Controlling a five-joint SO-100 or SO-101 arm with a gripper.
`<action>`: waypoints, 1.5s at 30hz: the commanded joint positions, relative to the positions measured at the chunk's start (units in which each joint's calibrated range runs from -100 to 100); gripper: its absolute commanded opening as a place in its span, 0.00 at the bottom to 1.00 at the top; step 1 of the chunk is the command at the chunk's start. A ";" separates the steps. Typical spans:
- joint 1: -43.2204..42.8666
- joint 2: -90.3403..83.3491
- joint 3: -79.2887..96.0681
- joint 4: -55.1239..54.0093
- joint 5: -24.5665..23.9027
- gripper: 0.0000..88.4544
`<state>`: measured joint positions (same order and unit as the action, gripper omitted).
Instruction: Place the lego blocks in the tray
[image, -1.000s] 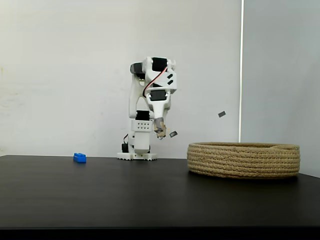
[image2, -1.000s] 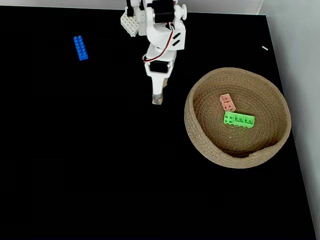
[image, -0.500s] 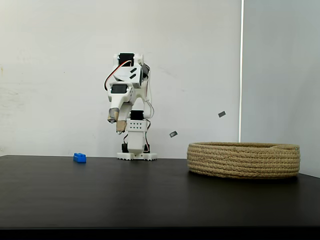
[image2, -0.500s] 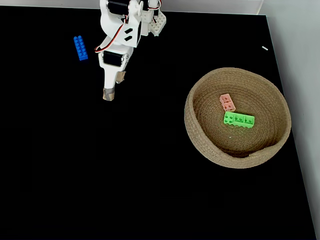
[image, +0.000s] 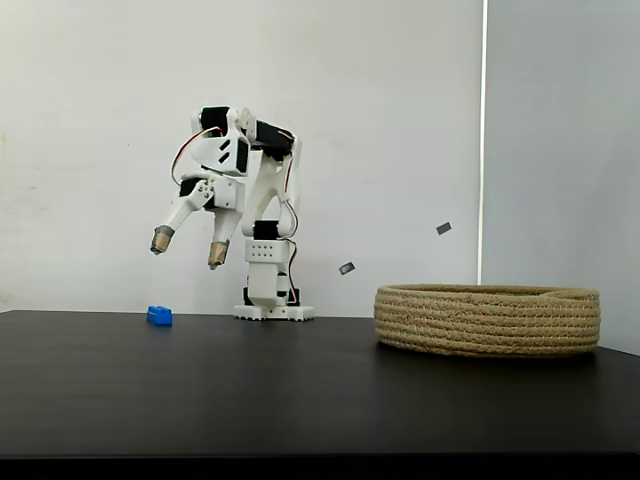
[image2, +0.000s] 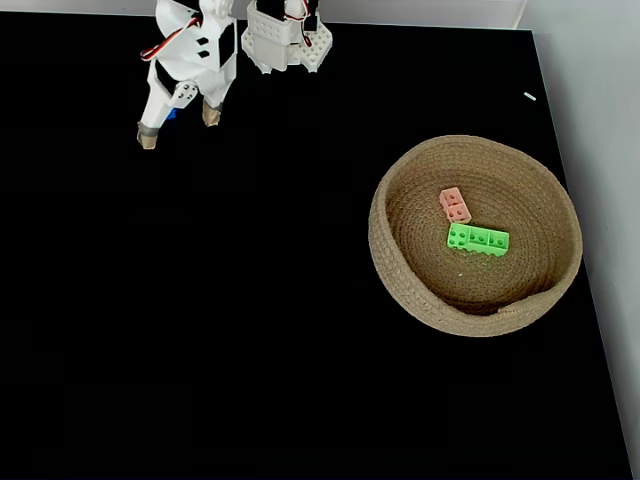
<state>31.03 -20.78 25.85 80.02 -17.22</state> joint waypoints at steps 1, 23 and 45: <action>2.11 -6.91 1.65 4.07 -3.42 0.38; 32.87 -6.30 16.97 -8.76 9.87 0.33; 33.44 2.47 21.53 -17.26 13.04 0.32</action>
<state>63.76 -19.17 47.95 64.03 -4.52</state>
